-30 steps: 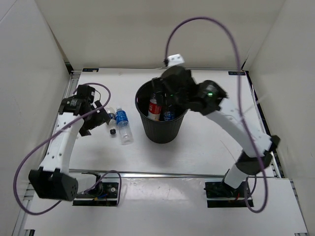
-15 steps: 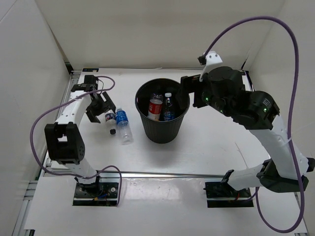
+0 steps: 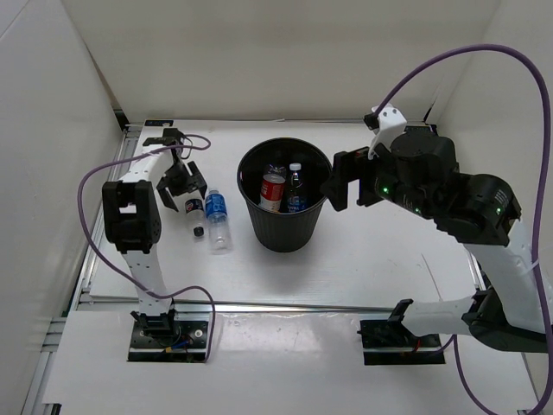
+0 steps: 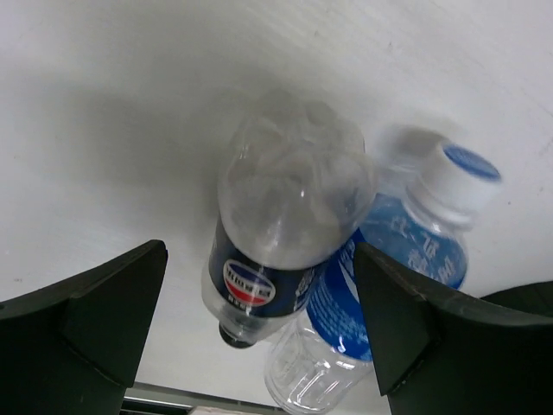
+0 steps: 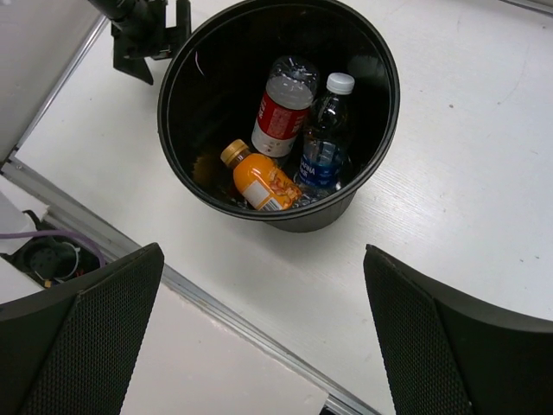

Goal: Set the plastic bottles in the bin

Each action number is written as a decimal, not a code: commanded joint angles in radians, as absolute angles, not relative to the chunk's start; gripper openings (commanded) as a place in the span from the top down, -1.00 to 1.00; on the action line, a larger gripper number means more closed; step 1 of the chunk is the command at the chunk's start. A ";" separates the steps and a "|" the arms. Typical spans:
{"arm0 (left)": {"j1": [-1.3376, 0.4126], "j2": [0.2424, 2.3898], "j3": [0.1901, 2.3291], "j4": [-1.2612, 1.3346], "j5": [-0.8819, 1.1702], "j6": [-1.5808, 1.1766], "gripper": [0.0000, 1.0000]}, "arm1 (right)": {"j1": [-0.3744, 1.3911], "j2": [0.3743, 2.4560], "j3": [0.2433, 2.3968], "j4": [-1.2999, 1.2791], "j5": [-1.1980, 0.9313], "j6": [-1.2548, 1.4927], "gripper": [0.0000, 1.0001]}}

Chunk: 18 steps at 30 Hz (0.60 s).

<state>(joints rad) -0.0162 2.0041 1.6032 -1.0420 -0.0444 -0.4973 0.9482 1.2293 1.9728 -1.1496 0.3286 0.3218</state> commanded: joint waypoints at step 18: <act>0.048 1.924 1.572 -0.963 0.006 -0.561 0.12 | 0.942 1.339 2.163 -1.246 0.357 0.400 -1.00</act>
<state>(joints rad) 0.0399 2.0430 1.5703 -0.9771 0.0059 -0.5083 0.9436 1.3430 2.1269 -1.2343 0.3412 0.3832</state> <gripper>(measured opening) 0.661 0.998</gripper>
